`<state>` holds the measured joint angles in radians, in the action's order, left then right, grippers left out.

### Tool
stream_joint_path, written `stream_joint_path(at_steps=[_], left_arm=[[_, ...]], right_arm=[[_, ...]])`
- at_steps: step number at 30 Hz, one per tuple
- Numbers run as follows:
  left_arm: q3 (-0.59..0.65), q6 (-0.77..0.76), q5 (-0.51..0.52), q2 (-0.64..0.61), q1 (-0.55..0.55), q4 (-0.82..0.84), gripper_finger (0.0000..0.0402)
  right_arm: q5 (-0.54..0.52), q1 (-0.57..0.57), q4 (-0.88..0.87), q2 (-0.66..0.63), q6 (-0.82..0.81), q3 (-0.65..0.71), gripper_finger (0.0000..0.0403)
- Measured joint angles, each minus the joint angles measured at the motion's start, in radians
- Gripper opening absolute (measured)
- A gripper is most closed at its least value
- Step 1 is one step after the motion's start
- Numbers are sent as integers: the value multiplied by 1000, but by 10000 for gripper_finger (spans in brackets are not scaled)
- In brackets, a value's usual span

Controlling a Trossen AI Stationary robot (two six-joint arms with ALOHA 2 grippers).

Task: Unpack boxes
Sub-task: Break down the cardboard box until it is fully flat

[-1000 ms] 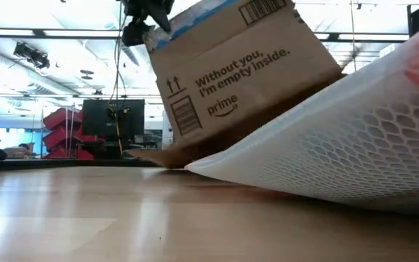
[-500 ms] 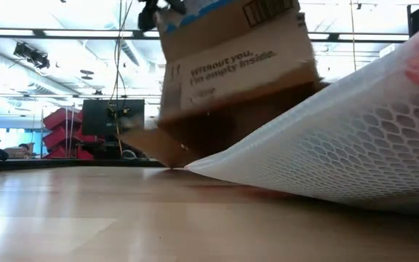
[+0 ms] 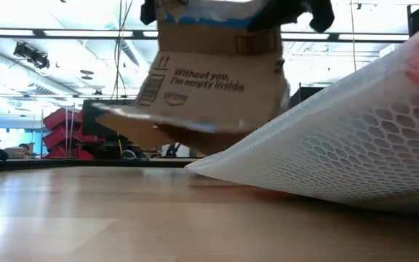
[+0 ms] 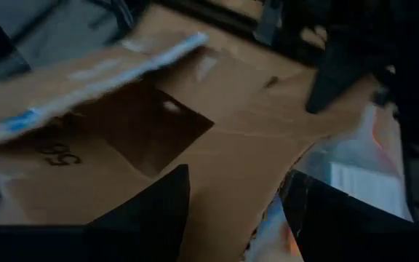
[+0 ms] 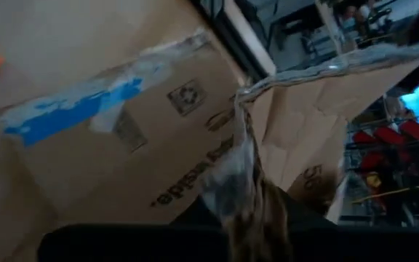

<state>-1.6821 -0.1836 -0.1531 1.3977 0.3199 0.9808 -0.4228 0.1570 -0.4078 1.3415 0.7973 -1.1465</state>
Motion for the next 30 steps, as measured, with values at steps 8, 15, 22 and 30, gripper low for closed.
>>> stream_joint_path(at_steps=[8, 15, 22, 30], left_arm=[[-4, 25, 33, 0, -13, 175, 198], [48, 27, 63, 31, -61, 130, 198], [118, 29, 90, 65, -116, 82, 198], [281, -22, 65, 97, -178, 59, 198]], right_arm=[[79, -6, -33, 88, -15, 7, 2], [128, -25, 13, 118, -42, 5, 7], [168, -41, 68, 142, -93, 4, 16], [170, -40, 148, 130, -449, 4, 61]])
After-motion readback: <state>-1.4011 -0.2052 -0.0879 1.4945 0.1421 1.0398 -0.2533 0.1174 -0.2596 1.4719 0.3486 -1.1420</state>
